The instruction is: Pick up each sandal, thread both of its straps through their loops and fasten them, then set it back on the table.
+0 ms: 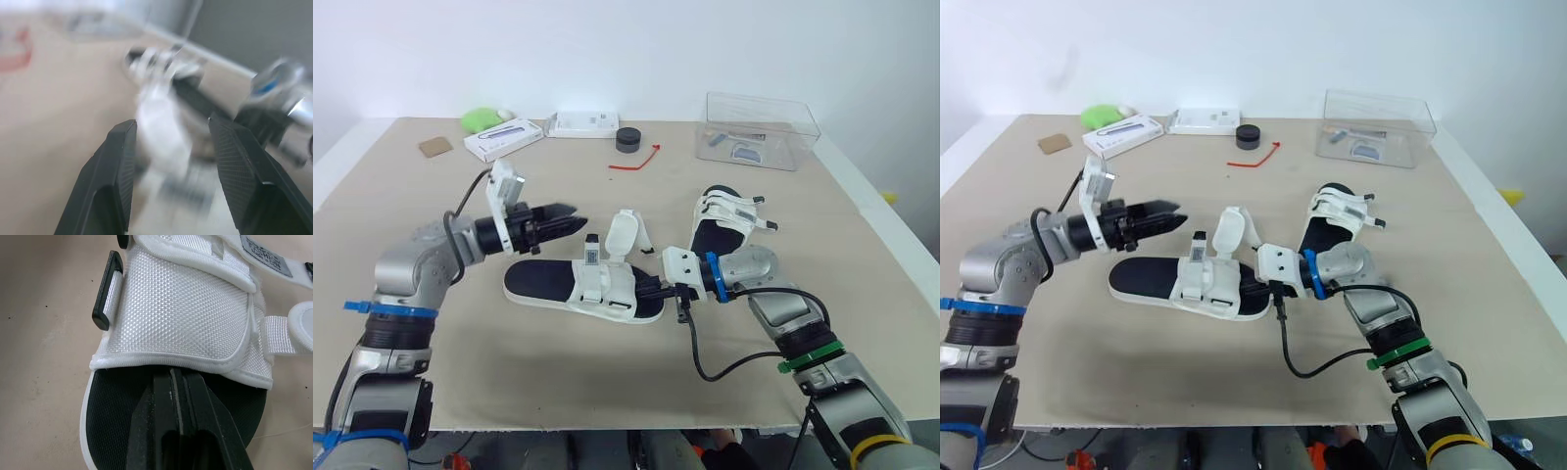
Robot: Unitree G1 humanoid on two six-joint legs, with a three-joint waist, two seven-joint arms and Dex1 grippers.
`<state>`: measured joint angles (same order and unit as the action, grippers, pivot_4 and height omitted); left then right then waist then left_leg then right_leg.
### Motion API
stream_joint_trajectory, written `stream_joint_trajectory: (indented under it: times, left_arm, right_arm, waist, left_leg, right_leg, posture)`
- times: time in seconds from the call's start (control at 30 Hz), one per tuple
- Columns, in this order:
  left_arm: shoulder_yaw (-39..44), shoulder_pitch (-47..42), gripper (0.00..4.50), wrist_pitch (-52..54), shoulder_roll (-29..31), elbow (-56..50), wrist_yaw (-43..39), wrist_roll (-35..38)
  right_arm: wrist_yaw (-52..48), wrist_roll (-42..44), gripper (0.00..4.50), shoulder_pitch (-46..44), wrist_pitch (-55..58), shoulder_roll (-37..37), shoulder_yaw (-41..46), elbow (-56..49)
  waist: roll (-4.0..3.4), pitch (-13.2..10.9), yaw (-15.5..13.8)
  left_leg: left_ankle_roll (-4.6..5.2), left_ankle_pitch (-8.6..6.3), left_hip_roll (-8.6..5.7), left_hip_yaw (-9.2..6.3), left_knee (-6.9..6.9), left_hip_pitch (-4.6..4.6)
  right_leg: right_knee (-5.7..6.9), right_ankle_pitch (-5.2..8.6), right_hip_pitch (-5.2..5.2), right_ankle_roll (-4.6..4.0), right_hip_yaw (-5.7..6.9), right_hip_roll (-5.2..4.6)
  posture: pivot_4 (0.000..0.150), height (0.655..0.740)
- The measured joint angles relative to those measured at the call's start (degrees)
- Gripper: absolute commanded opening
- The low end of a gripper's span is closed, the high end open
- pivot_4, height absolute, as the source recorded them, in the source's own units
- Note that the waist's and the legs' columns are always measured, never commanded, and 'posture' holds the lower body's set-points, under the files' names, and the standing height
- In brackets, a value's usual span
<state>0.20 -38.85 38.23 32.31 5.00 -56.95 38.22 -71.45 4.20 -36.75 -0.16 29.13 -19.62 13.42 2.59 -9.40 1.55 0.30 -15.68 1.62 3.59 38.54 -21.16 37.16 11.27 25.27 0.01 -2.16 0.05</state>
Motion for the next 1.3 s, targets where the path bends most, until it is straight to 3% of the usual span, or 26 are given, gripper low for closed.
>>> stream_joint_trajectory:
  times: [0.03,0.1,0.33,0.67,0.9,1.07,1.17,1.23,1.3]
  left_arm:
    - [-2.07,1.18,0.60,0.32,-0.48,0.65,-0.89,-0.83]
    - [-2.70,1.71,0.03,0.45,-0.53,1.92,-1.35,-1.59]
    - [-5.43,-2.39,0.03,2.04,-0.91,14.98,-6.15,-5.72]
    - [-10.55,-8.56,0.03,3.14,-1.61,24.63,-14.76,-11.60]
    - [-9.11,-11.27,0.03,0.60,-3.48,29.04,-13.26,-14.50]
    - [-0.72,-19.76,1.18,7.31,-4.55,37.48,-11.95,-10.06]
    - [2.72,-24.16,2.62,10.75,-4.56,42.65,-11.04,-9.04]
    - [2.41,-24.02,3.05,11.81,-4.90,44.02,-11.42,-9.27]
    - [1.09,-23.38,4.03,12.33,-5.35,44.18,-12.71,-10.19]
  right_arm:
    - [0.25,0.00,0.00,0.04,0.01,-0.12,-0.10,-0.27]
    - [0.29,0.01,0.00,0.07,0.02,-0.10,-0.09,-0.30]
    - [0.59,0.00,0.00,0.23,0.04,0.00,-0.01,-0.37]
    - [0.77,0.01,0.00,0.25,0.04,-0.01,-0.02,-0.45]
    - [1.22,0.00,0.00,0.39,0.12,0.02,0.05,-0.58]
    - [1.61,0.00,0.00,0.41,0.10,-0.13,-0.02,-0.62]
    - [1.58,0.00,0.00,0.41,0.05,-0.18,-0.05,-0.61]
    - [1.59,0.00,0.00,0.41,0.01,-0.18,-0.04,-0.60]
    - [1.59,0.00,0.00,0.40,-0.02,-0.18,-0.04,-0.58]
  waist:
    - [0.01,-0.01,0.26]
    - [0.02,-0.02,0.26]
    - [0.04,-0.03,0.11]
    - [0.04,-0.02,0.15]
    - [0.04,-0.02,0.09]
    - [0.10,-0.06,0.21]
    - [0.10,-0.06,0.27]
    - [0.10,-0.06,0.29]
    - [0.10,-0.06,0.29]
  left_leg:
    - [-0.01,-0.01,0.03,0.00,0.00,-0.06]
    - [0.00,-0.01,0.03,-0.05,0.00,-0.10]
    - [-0.01,0.01,-0.01,-0.06,0.03,-0.10]
    - [0.02,-0.01,-0.02,-0.06,0.02,-0.10]
    - [0.02,0.00,0.00,-0.08,0.05,-0.12]
    - [0.02,0.00,-0.03,-0.10,0.12,-0.19]
    - [0.02,-0.01,-0.01,-0.06,0.10,-0.14]
    - [0.02,-0.01,-0.01,-0.07,0.10,-0.16]
    - [0.02,-0.01,-0.01,-0.07,0.10,-0.17]
  right_leg:
    - [0.00,0.00,0.06,0.00,-0.10,0.03]
    - [0.00,0.01,0.09,-0.01,-0.06,0.04]
    - [0.00,0.12,0.06,0.24,0.01,0.06]
    - [0.00,0.12,0.06,0.19,-0.02,0.07]
    - [0.01,0.10,0.07,0.21,-0.02,0.04]
    - [0.00,0.11,0.10,0.31,0.04,0.14]
    - [0.01,0.10,0.08,0.30,0.03,0.12]
    - [0.01,0.09,0.10,0.27,0.02,0.12]
    - [0.01,0.08,0.10,0.27,0.03,0.11]
  posture:
    - [0.150,0.7400]
    - [0.150,0.7400]
    - [0.150,0.7400]
    - [0.150,0.7400]
    - [0.150,0.7400]
    - [0.150,0.7400]
    - [0.150,0.7400]
    - [0.150,0.7400]
    - [0.150,0.7400]
